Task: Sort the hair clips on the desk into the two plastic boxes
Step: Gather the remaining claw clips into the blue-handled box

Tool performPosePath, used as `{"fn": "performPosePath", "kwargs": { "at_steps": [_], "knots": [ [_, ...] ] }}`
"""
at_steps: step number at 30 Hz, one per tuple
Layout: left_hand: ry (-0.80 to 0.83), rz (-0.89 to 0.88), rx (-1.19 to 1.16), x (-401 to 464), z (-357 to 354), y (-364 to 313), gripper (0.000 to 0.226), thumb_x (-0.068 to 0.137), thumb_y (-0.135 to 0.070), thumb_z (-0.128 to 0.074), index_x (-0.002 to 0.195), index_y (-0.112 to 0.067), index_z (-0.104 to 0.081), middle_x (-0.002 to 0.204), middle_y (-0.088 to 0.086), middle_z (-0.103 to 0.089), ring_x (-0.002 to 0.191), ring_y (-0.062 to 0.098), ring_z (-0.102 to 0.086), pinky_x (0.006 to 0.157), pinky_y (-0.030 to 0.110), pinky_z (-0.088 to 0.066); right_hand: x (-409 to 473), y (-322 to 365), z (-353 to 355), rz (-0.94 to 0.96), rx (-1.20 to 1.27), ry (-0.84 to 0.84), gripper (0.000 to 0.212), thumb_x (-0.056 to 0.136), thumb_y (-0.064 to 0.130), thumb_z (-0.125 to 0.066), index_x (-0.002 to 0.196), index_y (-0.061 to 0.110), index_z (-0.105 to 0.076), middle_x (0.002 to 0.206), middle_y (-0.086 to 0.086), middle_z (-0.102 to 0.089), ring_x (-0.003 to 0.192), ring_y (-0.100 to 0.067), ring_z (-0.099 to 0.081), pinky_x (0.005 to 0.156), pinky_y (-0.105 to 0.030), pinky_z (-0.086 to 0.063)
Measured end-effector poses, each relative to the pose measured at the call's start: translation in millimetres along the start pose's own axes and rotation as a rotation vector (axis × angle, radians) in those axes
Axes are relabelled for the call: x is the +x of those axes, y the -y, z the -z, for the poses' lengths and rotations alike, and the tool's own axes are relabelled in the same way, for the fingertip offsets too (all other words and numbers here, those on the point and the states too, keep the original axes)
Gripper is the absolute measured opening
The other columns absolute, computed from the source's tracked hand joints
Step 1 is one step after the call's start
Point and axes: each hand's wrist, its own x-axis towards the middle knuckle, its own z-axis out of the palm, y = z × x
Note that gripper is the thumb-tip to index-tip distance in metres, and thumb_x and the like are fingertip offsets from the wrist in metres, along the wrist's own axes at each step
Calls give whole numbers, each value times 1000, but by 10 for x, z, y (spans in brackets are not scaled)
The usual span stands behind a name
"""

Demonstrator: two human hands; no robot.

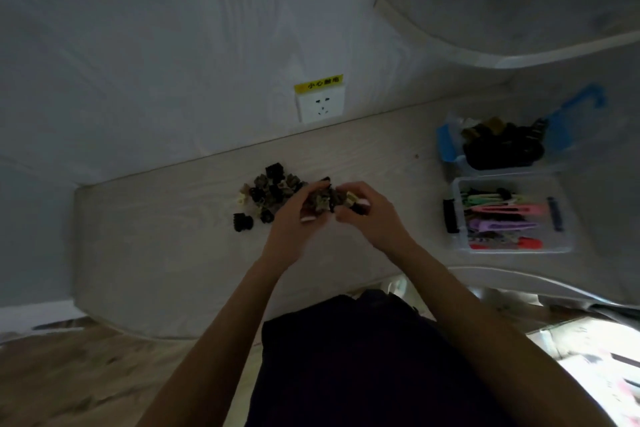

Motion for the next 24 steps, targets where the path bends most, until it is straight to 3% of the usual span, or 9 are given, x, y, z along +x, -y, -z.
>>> {"fn": "performPosePath", "kwargs": {
  "at_steps": [4,6,9,11,13,18,21,24],
  "knots": [
    [97,-126,-40,341,-491,-518,42,85,-6,-64,124,-17,-52,114,0,-59,107,16,-58,90,25,-52,-33,17,633,5,190,-169,21,84,12,-66,94,30,-60,95,5,-61,97,-18,-60,86,-34,-55],
    [139,-174,-37,536,-744,-755,44,84,-5,-64,125,-14,-52,115,5,-59,106,19,-58,90,30,-52,-12,3,973,0,233,-248,20,84,12,-65,94,28,-61,97,0,-62,100,-25,-61,87,-41,-55],
    [176,-252,12,817,-1155,-1076,44,83,-4,-64,125,-12,-53,114,8,-60,104,18,-57,90,35,-52,68,-54,1494,17,142,-407,19,83,15,-67,99,21,-60,95,4,-63,98,-23,-60,83,-33,-54],
    [185,-299,93,990,-1389,-1227,44,82,-5,-63,125,-11,-53,117,10,-60,106,23,-58,90,36,-51,156,-99,1762,-8,70,-466,23,82,14,-68,104,14,-61,98,-3,-64,98,-25,-59,86,-39,-53],
    [197,-316,221,1134,-1566,-1315,46,82,-7,-63,126,-12,-51,121,13,-60,109,27,-56,92,36,-47,236,-135,1970,-55,-36,-464,31,81,14,-70,110,9,-60,109,-14,-64,104,-30,-59,92,-45,-50],
    [277,-265,400,1237,-1823,-1339,58,81,-6,-60,135,-16,-41,127,17,-51,113,30,-51,91,35,-45,390,-175,2272,-48,-451,-409,37,79,13,-69,115,9,-60,114,-14,-64,105,-28,-59,82,-27,-41],
    [302,-310,500,1217,-1896,-1321,59,85,-8,-55,140,-14,-35,140,14,-40,122,28,-46,97,38,-45,490,-155,2329,-57,-506,-396,44,79,11,-67,122,8,-56,121,-17,-60,112,-30,-55,92,-32,-41],
    [308,-427,636,1170,-1918,-1275,56,88,-9,-52,141,-12,-34,148,12,-33,122,28,-47,90,33,-46,538,-152,2347,-76,-523,-414,51,80,12,-65,129,11,-50,127,-18,-54,116,-30,-52,94,-30,-39]
  ]
}}
